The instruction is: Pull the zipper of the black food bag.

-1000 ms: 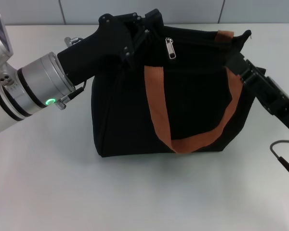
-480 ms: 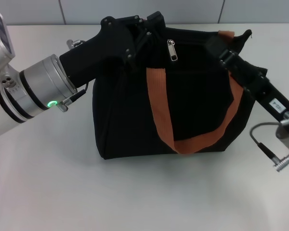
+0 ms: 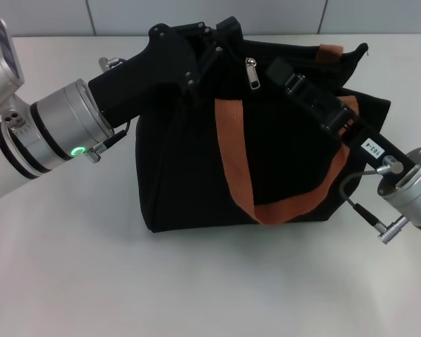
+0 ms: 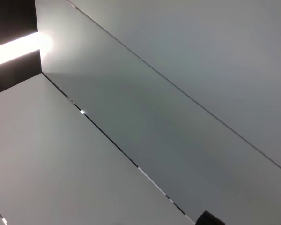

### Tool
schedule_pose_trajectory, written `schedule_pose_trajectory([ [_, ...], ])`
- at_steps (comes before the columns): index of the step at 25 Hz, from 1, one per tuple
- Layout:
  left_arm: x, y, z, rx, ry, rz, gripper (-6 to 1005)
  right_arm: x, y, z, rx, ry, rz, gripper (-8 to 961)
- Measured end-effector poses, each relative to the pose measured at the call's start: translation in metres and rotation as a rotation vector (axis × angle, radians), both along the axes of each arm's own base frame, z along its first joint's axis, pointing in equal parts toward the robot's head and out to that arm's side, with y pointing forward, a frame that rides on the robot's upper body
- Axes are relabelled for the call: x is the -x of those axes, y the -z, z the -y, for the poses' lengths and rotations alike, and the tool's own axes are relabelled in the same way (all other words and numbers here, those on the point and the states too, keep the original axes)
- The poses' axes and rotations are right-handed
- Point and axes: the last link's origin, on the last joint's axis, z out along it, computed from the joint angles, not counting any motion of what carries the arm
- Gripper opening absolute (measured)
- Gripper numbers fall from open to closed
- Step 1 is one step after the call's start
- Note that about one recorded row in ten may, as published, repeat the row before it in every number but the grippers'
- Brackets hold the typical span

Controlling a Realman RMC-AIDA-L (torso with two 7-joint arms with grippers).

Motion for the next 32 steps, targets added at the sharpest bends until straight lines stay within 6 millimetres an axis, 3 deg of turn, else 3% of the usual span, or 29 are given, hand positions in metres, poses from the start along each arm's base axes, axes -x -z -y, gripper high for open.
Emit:
schedule_pose_trajectory([
  [3, -0.002, 0.000, -0.001, 0.000, 0.005, 0.000, 20, 0.002, 0.002, 0.000, 0.007, 0.000, -0.005, 434],
  [18, -0.016, 0.008, -0.003, 0.008, 0.045, 0.000, 19, 0.005, 0.012, -0.004, 0.048, 0.018, 0.022, 374],
  [32, -0.018, 0.009, -0.004, 0.006, 0.043, 0.000, 20, 0.003, 0.012, -0.003, 0.042, 0.025, 0.030, 344],
])
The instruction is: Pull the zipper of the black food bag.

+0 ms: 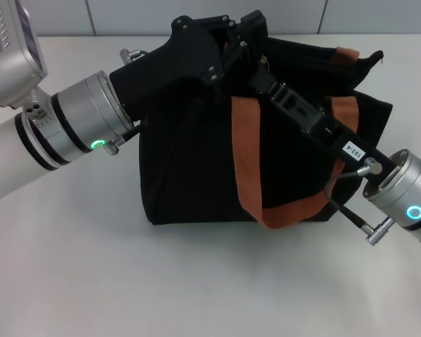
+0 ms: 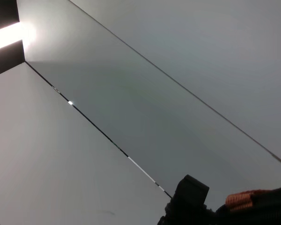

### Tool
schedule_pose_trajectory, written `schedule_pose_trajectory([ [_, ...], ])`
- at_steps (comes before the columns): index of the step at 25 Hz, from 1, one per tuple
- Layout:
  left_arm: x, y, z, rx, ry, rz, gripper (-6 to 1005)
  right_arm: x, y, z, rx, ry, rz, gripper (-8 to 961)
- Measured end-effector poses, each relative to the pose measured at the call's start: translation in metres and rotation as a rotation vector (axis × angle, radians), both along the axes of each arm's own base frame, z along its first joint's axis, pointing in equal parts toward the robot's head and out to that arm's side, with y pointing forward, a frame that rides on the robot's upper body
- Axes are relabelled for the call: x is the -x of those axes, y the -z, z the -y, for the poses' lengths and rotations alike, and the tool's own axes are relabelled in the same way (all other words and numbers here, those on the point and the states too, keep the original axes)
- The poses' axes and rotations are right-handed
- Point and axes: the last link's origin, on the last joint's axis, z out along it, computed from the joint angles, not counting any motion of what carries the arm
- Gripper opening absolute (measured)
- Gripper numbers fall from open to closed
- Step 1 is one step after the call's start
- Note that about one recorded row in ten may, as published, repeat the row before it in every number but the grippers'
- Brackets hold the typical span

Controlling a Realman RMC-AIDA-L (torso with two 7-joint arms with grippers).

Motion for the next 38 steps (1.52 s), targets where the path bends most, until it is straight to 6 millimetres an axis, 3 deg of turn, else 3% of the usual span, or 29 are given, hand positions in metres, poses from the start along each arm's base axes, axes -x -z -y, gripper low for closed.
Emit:
schedule_pose_trajectory([
  [1, 0.000, 0.000, 0.000, 0.000, 0.000, 0.001, 20, 0.000, 0.000, 0.000, -0.009, -0.004, 0.009, 342],
  [6, -0.001, 0.001, 0.000, 0.004, 0.002, 0.003, 19, -0.001, -0.001, 0.000, -0.017, 0.001, 0.010, 148],
  [15, -0.001, 0.000, 0.000, 0.002, 0.002, 0.006, 19, -0.004, -0.002, 0.000, -0.022, 0.012, 0.007, -2],
  [38, 0.000, -0.002, -0.001, -0.011, -0.003, 0.010, 20, -0.044, -0.021, 0.012, -0.114, 0.149, 0.015, -4],
])
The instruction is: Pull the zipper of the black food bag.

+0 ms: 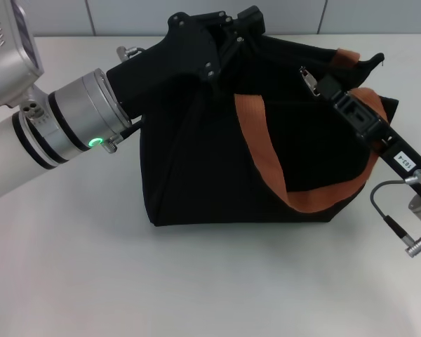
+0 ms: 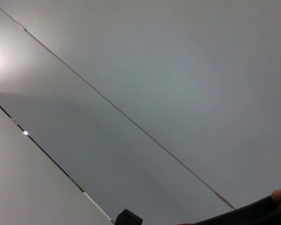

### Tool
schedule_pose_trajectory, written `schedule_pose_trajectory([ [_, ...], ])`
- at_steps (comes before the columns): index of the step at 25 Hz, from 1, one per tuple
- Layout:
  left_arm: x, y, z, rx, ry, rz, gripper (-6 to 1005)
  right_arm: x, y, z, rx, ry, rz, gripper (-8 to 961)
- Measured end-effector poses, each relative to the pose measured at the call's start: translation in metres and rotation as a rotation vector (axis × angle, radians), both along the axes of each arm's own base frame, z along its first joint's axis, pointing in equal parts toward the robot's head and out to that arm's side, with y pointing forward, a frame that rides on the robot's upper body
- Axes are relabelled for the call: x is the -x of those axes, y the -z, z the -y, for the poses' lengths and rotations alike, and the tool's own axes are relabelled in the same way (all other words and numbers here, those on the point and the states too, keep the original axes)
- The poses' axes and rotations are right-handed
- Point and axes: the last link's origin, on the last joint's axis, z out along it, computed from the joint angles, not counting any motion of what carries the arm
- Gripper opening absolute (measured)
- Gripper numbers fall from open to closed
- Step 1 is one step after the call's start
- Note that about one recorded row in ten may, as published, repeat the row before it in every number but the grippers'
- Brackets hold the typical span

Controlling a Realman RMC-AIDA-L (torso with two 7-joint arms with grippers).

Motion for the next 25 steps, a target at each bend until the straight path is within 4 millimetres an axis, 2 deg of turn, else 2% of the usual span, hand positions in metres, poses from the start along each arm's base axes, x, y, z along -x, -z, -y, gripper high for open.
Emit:
schedule_pose_trajectory([
  [9, 0.001, 0.000, 0.000, 0.000, -0.009, 0.007, 20, 0.004, -0.007, 0.006, -0.026, -0.041, -0.042, -3],
  [13, 0.000, 0.001, 0.001, 0.004, -0.003, 0.008, 20, 0.011, -0.008, -0.002, 0.008, -0.064, -0.055, -1],
  [19, 0.001, 0.000, 0.002, 0.005, -0.008, 0.012, 20, 0.007, -0.006, -0.008, 0.037, -0.033, -0.041, 10],
  [22, 0.002, 0.000, 0.002, 0.005, -0.010, 0.012, 20, 0.009, -0.009, -0.002, 0.027, -0.070, -0.047, 40],
  [25, 0.002, 0.000, 0.002, 0.005, -0.011, 0.012, 20, 0.004, -0.016, 0.011, -0.066, -0.100, -0.025, 70],
])
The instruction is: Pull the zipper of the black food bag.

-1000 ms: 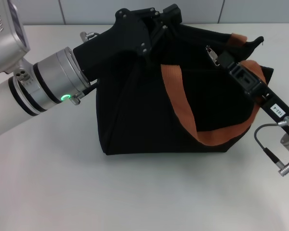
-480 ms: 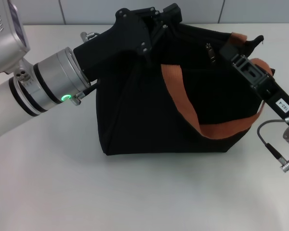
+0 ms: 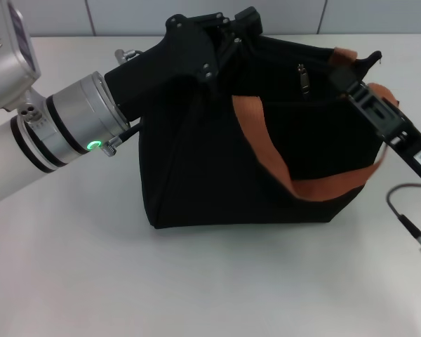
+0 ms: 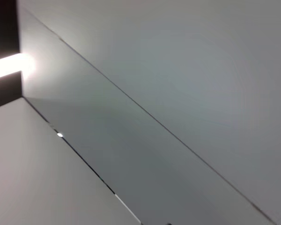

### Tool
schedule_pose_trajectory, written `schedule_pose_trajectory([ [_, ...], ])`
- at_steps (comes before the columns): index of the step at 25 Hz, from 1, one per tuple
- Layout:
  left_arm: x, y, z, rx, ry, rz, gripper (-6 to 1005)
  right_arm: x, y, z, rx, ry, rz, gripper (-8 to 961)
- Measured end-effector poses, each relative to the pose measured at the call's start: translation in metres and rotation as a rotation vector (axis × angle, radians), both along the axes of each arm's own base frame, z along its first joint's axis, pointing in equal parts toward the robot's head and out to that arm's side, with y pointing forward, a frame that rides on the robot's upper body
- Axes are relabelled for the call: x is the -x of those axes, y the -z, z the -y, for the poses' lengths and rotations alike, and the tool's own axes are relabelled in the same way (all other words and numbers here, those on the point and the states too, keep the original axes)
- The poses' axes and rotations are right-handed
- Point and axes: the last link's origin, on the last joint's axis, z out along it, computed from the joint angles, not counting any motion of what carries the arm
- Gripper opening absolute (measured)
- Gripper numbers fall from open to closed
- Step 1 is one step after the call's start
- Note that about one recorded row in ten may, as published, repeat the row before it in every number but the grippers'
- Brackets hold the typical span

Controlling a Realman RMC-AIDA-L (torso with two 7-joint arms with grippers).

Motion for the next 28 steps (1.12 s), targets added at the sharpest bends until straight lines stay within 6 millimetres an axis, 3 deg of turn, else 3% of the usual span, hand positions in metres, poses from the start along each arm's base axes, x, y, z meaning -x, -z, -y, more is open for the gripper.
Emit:
schedule_pose_trajectory([
  [9, -0.002, 0.000, -0.002, 0.000, 0.003, -0.003, 19, -0.016, -0.028, 0.007, -0.144, -0.081, 0.136, 185],
  [13, -0.005, 0.000, -0.003, 0.000, 0.013, -0.004, 19, -0.021, -0.042, -0.004, -0.105, -0.082, 0.181, 229],
  [23, -0.009, 0.002, -0.005, 0.003, 0.020, -0.005, 19, -0.012, -0.034, -0.033, -0.017, -0.072, 0.256, 216],
  [28, -0.009, 0.002, -0.006, 0.001, 0.015, -0.010, 19, -0.008, -0.029, -0.038, -0.028, -0.085, 0.292, 211],
])
